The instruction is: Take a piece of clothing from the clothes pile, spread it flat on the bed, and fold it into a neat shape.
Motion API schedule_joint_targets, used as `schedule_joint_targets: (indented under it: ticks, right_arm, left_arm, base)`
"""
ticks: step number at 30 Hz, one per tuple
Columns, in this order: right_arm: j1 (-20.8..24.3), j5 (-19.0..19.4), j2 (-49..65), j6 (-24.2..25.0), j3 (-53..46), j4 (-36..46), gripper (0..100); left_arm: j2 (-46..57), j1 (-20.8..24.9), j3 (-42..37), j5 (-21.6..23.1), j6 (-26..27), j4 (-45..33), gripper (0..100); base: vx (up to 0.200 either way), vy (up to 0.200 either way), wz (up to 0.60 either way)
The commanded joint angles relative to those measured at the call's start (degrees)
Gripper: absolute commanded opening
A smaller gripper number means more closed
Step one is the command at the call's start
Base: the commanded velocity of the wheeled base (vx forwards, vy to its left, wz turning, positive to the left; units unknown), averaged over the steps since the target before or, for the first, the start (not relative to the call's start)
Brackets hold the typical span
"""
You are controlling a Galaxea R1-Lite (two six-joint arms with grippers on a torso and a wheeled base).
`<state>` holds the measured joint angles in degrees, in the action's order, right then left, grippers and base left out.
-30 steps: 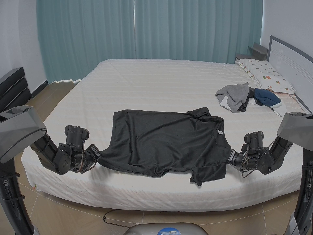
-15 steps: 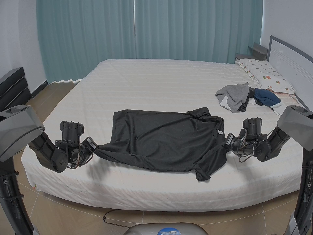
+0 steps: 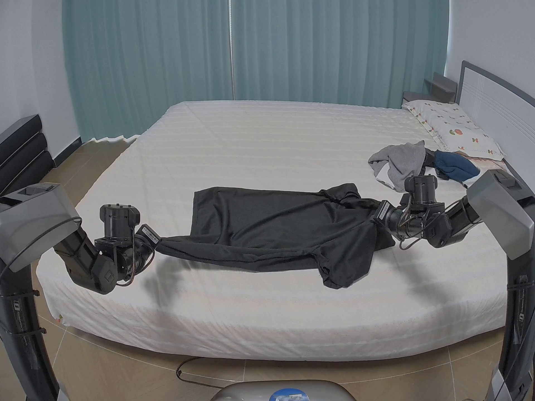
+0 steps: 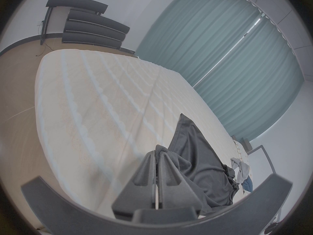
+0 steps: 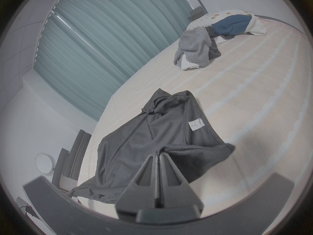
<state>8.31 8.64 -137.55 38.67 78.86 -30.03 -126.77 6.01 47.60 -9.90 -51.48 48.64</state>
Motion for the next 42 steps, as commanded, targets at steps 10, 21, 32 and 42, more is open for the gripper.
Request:
schedule_joint_targets:
  ticks: [10, 21, 32, 42]
  right_arm:
    - [1.97, -3.11, -10.9, -0.35, 14.13, 0.05, 0]
    - [1.44, -3.9, -13.27, -0.44, 17.56, -0.3, 100]
    - [-1.72, 4.1, 2.19, -0.26, -6.26, -0.91, 100]
    - [-0.58, 8.67, 5.1, -0.52, -17.69, -1.0, 100]
  left_arm:
    - [-3.31, -0.21, 1.09, -0.21, -1.17, 0.67, 0]
    - [-3.31, -0.12, 1.0, -0.21, -1.25, 0.67, 0]
    - [-2.69, -0.03, 0.03, -0.12, -1.17, 0.67, 0]
    - [-2.61, 0.23, -0.58, -0.03, -0.99, 0.58, 0]
  base:
    - [0.0, 0.0, 0.0]
    - [0.0, 0.0, 0.0]
    - [0.0, 0.0, 0.0]
    - [0.0, 0.0, 0.0]
